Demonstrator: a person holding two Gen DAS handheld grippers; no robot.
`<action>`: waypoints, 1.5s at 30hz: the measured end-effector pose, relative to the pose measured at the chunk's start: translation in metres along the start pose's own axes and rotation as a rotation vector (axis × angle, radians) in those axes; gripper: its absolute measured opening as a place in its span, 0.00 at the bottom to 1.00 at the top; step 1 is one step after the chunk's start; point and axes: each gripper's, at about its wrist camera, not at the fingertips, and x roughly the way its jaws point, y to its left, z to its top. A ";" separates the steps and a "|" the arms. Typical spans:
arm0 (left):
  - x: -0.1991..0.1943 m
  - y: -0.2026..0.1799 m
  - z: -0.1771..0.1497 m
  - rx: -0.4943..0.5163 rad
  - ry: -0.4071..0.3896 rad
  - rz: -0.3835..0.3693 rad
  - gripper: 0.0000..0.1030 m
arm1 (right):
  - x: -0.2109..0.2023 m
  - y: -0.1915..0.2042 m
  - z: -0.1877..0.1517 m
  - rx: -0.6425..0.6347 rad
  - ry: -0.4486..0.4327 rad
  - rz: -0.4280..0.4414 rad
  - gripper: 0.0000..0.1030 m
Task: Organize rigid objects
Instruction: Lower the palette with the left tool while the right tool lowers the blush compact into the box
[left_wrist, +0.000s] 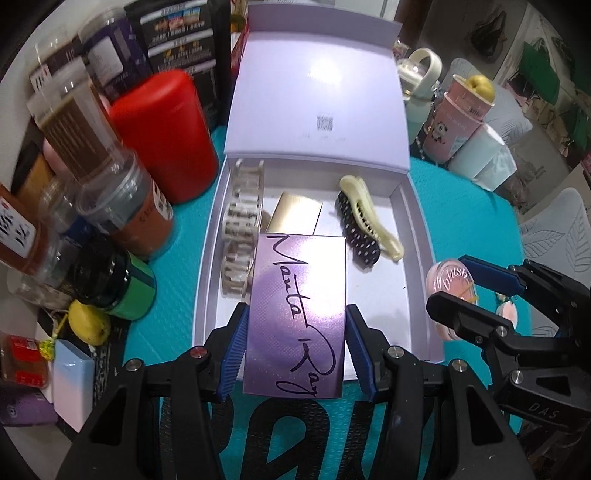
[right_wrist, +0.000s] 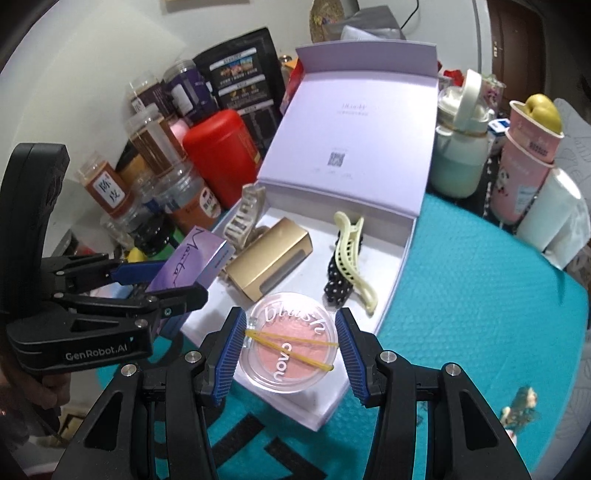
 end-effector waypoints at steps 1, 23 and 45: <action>0.004 0.002 -0.001 -0.006 0.006 -0.002 0.49 | 0.003 0.000 0.000 -0.005 0.005 0.002 0.48; 0.068 0.009 -0.010 -0.030 0.156 -0.014 0.49 | 0.068 -0.004 -0.008 -0.046 0.131 0.034 0.48; 0.055 0.018 -0.011 -0.042 0.123 0.032 0.49 | 0.058 -0.003 -0.005 -0.033 0.130 0.006 0.49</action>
